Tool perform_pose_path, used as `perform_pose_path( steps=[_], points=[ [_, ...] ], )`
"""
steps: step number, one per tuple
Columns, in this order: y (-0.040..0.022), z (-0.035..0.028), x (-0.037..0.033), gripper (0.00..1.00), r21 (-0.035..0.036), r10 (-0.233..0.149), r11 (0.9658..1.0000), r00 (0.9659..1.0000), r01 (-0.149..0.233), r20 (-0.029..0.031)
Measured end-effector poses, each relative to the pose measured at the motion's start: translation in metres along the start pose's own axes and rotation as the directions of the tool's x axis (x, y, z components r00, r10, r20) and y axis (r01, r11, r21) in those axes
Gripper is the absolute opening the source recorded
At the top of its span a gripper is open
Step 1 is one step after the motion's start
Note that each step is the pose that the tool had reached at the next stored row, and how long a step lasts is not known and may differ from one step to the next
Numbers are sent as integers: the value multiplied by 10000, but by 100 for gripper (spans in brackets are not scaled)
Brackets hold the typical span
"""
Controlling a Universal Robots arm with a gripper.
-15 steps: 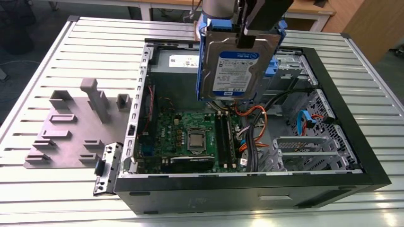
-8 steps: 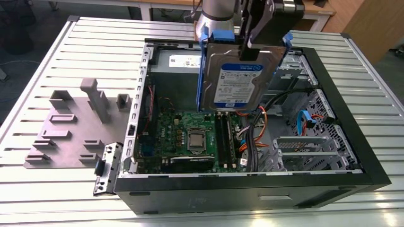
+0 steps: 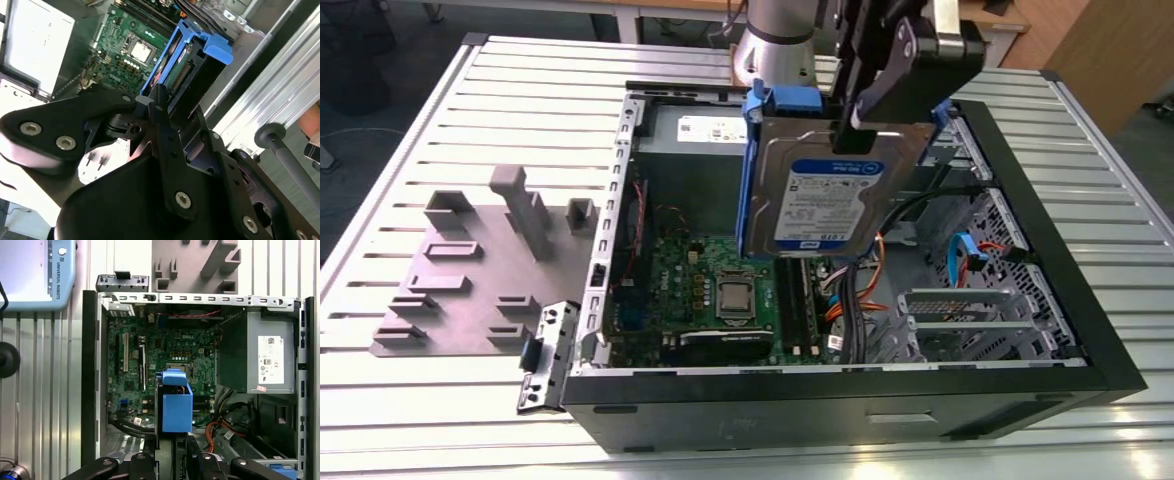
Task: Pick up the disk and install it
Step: 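Pick up the disk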
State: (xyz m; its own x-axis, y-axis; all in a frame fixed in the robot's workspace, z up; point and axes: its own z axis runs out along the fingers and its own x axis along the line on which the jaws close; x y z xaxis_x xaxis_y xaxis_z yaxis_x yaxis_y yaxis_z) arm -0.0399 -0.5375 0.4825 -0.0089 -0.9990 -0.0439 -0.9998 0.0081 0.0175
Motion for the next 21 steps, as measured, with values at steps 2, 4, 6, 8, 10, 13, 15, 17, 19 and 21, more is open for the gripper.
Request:
perform_pose_path(
  steps=[2, 4, 6, 8, 10, 13, 15, 17, 19, 21],
  points=[
    [-1, -1, 46, 35, 1, 8, 10000, 10000, -8, -1],
    [-2, -3, 91, 35, 1, 16, 10000, 10000, -16, -2],
    [-2, -5, 135, 35, 2, 28, 10000, 10000, -28, -3],
    [-4, -7, 170, 35, 3, 48, 10000, 10000, -48, -4],
    [-6, -9, 202, 35, 3, 73, 10000, 10000, -73, -4],
    [-8, -11, 250, 35, 5, 115, 9999, 9999, -115, -4],
    [-9, -11, 261, 35, 6, 136, 9999, 9999, -136, -5],
    [-10, -11, 261, 35, 7, 140, 9999, 9999, -140, -6],
    [-11, -11, 262, 35, 6, 140, 9999, 9999, -140, -6],
    [-11, -11, 262, 35, 7, 140, 9999, 9999, -140, -6]
  ],
)
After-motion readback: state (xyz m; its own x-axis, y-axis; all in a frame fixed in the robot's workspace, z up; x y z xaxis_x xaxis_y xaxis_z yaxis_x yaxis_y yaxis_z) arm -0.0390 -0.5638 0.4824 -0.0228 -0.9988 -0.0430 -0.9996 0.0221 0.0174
